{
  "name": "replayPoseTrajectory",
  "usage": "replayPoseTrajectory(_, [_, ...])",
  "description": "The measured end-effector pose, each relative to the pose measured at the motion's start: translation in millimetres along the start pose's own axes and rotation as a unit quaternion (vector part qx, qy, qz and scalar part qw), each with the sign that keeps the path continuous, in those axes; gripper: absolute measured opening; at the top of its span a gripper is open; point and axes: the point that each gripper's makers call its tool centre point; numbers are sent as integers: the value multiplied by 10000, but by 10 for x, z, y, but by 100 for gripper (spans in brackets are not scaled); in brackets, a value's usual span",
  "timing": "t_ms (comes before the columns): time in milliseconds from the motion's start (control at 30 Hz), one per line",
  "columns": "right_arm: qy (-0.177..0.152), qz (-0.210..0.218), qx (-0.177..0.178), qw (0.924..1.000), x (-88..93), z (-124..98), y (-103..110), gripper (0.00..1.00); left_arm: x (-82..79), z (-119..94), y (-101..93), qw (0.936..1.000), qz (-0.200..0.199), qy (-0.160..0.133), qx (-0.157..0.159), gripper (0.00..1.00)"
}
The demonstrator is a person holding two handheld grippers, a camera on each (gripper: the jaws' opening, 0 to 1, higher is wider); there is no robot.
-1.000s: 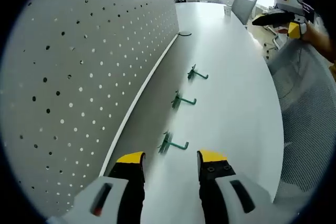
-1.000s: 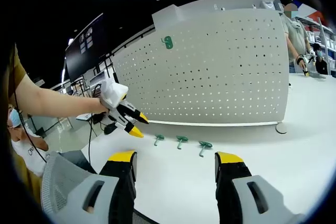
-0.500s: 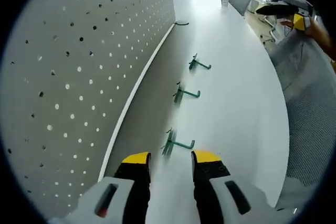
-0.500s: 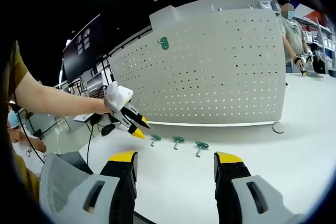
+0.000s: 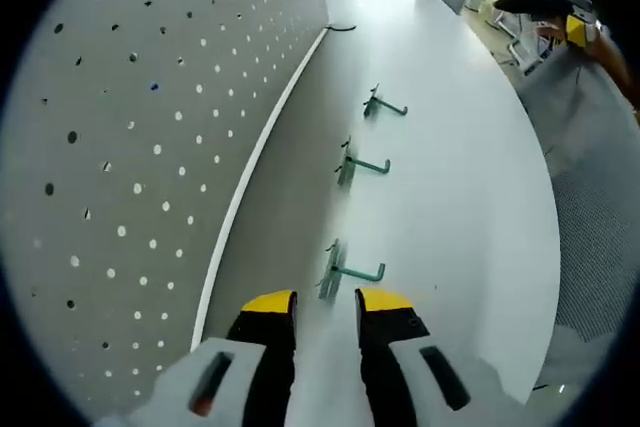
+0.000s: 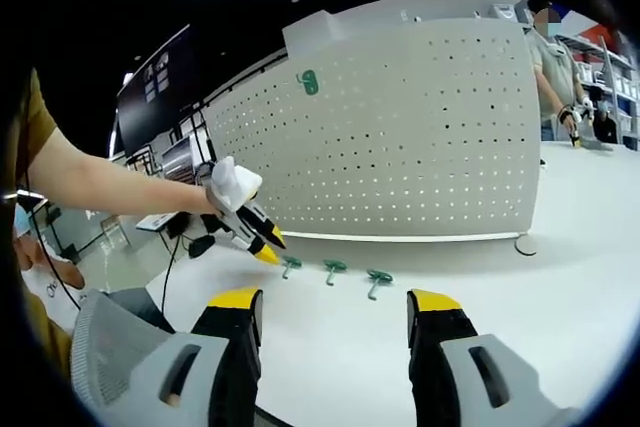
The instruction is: Insert the hook assembly into the mounting plate slot until the hook locks in place.
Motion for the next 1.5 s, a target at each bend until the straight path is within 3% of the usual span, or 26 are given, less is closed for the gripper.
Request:
replayPoseTrajectory(700, [-29, 46, 48, 10000, -5, 7, -35, 55, 6, 153, -16, 9987, 323, 276, 268, 17])
replayPoseTrajectory(1100, [-91, 88, 72, 9999, -26, -2, -55, 54, 1, 234, -52, 9941, 784, 542, 515, 11])
replayPoseTrajectory(1500, [-68, 64, 91, 9999, -19, 7, -62, 54, 32, 231, -31, 9905, 990, 698, 644, 6])
Point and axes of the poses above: the point that each gripper's makers call its tool centre point, and the gripper's own axes: z roughly forward along the fingers, y roughly to its left, x roughly out of its underside, and after that the axes turned 11 degrees about z, right-handed
